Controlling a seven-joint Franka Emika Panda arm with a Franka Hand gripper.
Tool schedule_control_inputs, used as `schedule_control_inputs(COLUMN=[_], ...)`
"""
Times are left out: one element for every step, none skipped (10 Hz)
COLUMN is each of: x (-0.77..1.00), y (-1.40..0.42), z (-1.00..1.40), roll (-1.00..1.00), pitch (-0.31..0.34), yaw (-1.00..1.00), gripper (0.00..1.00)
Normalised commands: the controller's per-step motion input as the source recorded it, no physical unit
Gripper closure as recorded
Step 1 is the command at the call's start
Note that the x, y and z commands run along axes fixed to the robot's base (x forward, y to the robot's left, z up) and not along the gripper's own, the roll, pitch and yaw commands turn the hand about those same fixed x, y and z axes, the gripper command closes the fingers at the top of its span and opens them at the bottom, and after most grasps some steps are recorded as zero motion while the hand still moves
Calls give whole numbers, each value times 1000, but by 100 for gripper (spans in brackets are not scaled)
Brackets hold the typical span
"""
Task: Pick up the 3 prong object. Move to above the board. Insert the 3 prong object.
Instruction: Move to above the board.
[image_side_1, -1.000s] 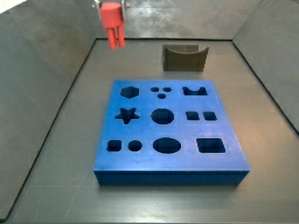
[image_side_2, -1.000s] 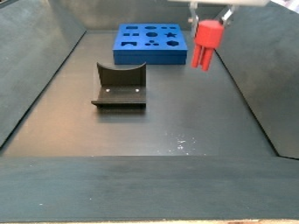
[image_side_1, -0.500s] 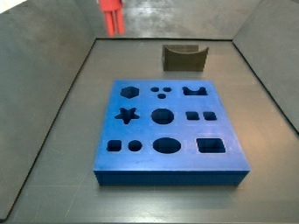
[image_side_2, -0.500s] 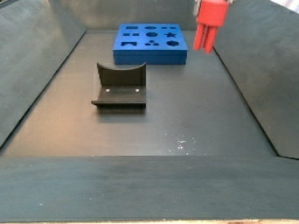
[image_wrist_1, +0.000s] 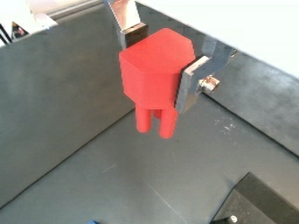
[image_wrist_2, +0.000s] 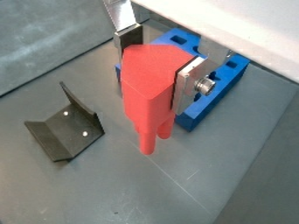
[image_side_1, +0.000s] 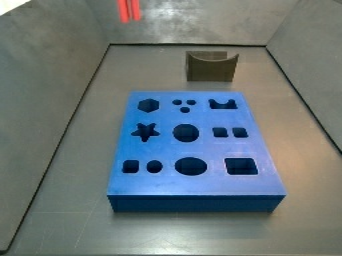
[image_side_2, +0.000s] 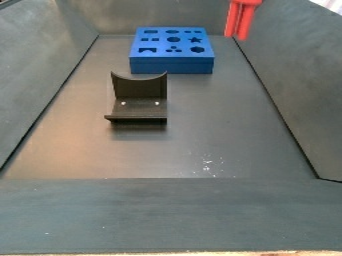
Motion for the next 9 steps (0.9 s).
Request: schedule_control_inputs(x=[-8, -8, -5, -4, -4, 367, 376, 400, 423], y=[-10, -2, 5, 9, 13, -1000, -1000, -1000, -1000], z=[838, 708, 534, 403, 227, 133, 111, 117, 119], roll=[-142, -140, -143, -144, -145, 14, 50, 98, 51], pitch=[60, 59, 60, 62, 61, 384, 376, 370, 297], yaw=[-36, -39, -40, -41, -45, -194, -170, -68, -31], gripper=[100, 100, 100, 100, 100, 100, 100, 100, 100])
